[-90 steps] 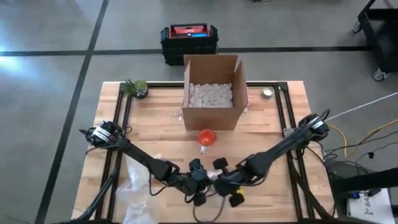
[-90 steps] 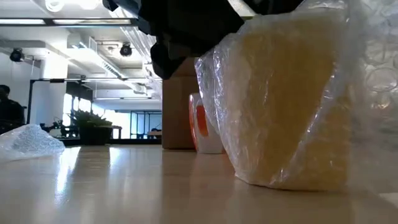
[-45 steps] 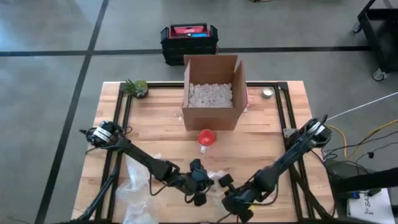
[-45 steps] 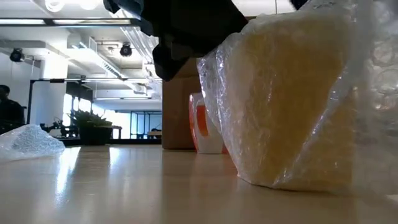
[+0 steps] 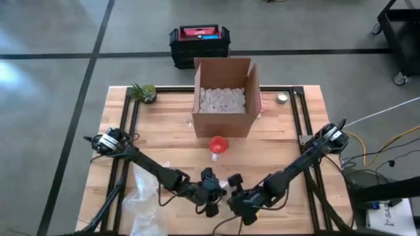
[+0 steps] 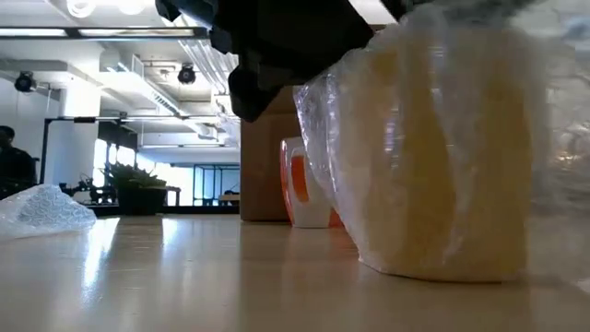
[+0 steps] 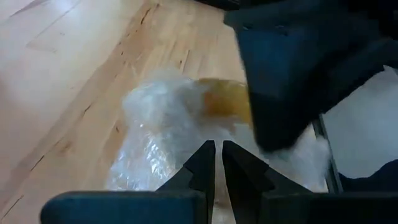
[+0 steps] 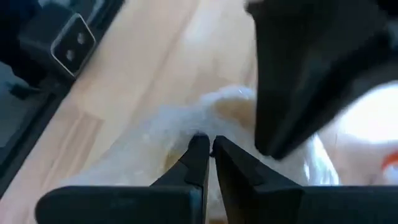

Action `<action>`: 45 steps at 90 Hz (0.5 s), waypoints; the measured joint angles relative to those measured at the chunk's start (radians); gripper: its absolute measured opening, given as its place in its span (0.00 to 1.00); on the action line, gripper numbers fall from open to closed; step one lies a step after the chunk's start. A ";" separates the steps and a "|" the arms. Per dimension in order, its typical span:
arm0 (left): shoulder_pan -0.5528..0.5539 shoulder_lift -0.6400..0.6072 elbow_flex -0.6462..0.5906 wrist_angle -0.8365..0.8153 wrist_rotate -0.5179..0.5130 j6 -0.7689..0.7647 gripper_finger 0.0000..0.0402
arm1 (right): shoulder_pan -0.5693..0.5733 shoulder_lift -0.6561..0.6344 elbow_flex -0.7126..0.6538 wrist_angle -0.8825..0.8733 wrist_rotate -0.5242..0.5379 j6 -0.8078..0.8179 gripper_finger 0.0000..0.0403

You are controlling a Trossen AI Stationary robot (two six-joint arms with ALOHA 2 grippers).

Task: Wrap mug
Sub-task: Wrap the yellow mug with the transparent bubble wrap

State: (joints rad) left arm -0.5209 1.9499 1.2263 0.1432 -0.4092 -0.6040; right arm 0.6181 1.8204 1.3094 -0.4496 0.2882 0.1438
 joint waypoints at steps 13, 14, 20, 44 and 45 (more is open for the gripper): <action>0.000 0.000 0.000 0.000 0.001 0.000 0.05 | -0.022 0.005 -0.002 -0.024 -0.013 -0.015 0.03; 0.000 0.000 0.000 -0.001 0.001 0.000 0.05 | -0.024 0.007 -0.002 -0.023 -0.016 -0.018 0.03; 0.000 0.000 0.000 0.001 0.002 0.000 0.05 | -0.037 0.012 -0.003 -0.020 -0.050 -0.025 0.03; -0.003 -0.005 0.014 -0.006 0.007 0.015 0.05 | -0.070 0.088 -0.002 -0.005 -0.131 -0.024 0.03; -0.003 -0.006 0.016 -0.010 0.008 0.017 0.05 | -0.071 0.089 -0.002 -0.005 -0.132 -0.024 0.03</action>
State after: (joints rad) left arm -0.5241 1.9436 1.2427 0.1334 -0.4012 -0.5868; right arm 0.5474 1.9092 1.3074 -0.4544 0.1563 0.1202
